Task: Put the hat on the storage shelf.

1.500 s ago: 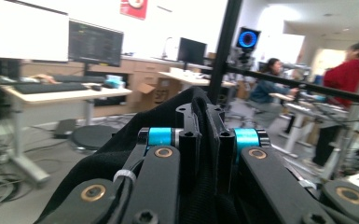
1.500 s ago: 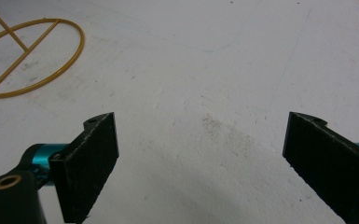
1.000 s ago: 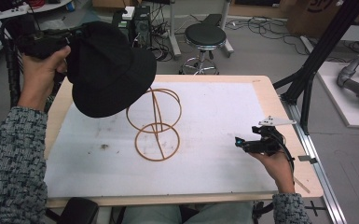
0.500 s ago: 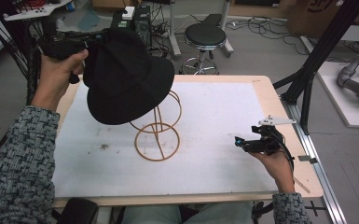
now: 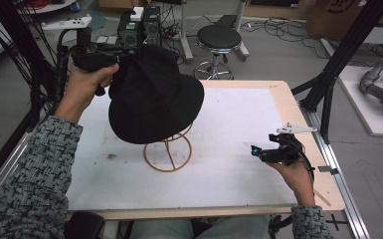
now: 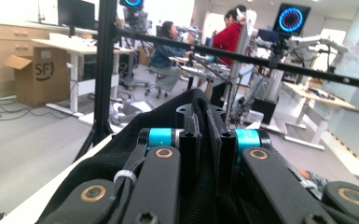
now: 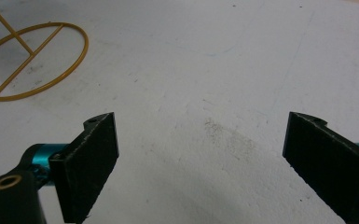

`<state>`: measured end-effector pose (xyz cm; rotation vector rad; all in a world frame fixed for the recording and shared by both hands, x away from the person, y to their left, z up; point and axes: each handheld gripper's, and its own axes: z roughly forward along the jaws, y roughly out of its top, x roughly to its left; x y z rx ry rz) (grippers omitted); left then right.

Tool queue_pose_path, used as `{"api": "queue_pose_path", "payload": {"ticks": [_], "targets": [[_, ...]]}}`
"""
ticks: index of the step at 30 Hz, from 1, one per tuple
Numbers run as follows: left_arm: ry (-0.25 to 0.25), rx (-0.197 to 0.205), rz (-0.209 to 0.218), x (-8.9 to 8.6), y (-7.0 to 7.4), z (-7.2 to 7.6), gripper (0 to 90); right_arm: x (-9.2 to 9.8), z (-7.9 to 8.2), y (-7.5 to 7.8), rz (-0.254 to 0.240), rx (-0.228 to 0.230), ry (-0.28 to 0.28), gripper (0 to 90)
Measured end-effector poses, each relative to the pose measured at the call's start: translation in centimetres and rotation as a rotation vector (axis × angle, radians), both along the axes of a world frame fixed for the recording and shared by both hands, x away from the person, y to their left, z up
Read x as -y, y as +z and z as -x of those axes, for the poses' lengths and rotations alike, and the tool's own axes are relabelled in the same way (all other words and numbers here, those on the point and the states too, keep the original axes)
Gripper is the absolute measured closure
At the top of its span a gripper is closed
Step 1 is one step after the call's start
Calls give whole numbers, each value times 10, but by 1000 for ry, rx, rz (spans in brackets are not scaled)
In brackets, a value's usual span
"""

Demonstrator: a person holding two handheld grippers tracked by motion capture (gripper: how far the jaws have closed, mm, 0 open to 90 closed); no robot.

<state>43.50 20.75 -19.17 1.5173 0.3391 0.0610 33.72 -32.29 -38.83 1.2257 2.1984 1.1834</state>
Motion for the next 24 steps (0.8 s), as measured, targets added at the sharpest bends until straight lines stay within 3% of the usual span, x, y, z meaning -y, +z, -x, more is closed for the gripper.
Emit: {"api": "queue_pose_path", "payload": {"ticks": [12, 24], "targets": [[-66, 17, -117, 25, -5, 6, 842, 0, 0, 0, 1, -1, 2, 101], [-103, 12, -202, 41, -13, 8, 837, 0, 0, 0, -1, 2, 2, 101]]}}
